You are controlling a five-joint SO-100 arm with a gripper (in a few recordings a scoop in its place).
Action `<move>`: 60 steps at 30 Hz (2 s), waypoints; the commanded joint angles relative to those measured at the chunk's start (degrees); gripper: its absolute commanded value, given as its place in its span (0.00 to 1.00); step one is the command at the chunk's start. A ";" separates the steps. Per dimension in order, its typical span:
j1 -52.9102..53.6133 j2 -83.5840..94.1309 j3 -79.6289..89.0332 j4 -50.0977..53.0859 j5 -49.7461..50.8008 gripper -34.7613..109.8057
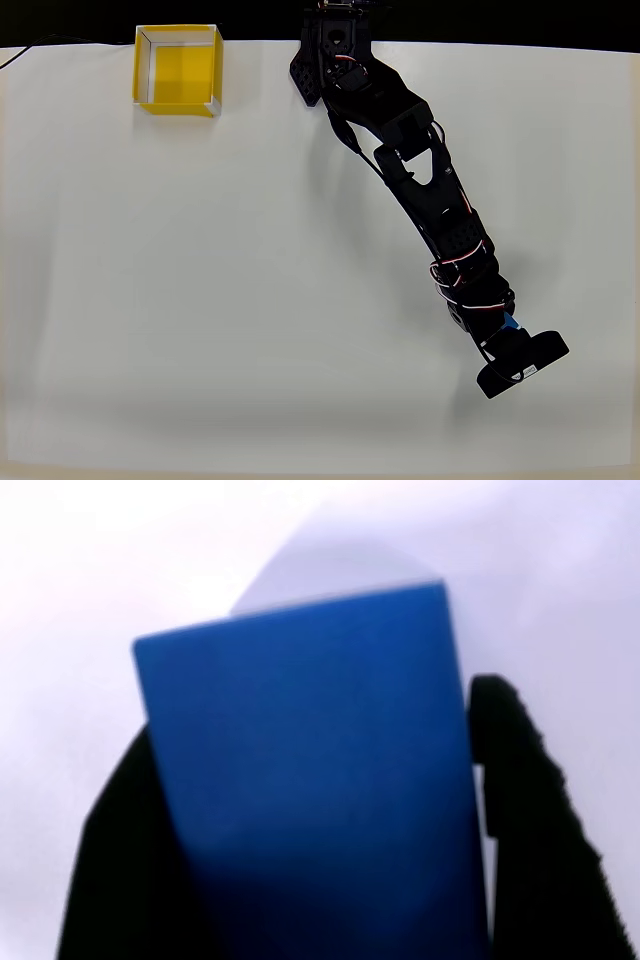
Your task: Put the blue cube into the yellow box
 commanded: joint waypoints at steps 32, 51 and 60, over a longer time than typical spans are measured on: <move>37.44 45.09 -13.01 26.98 17.67 0.30; 83.50 66.01 10.90 34.54 22.41 0.30; 99.40 76.73 25.14 39.02 23.20 0.29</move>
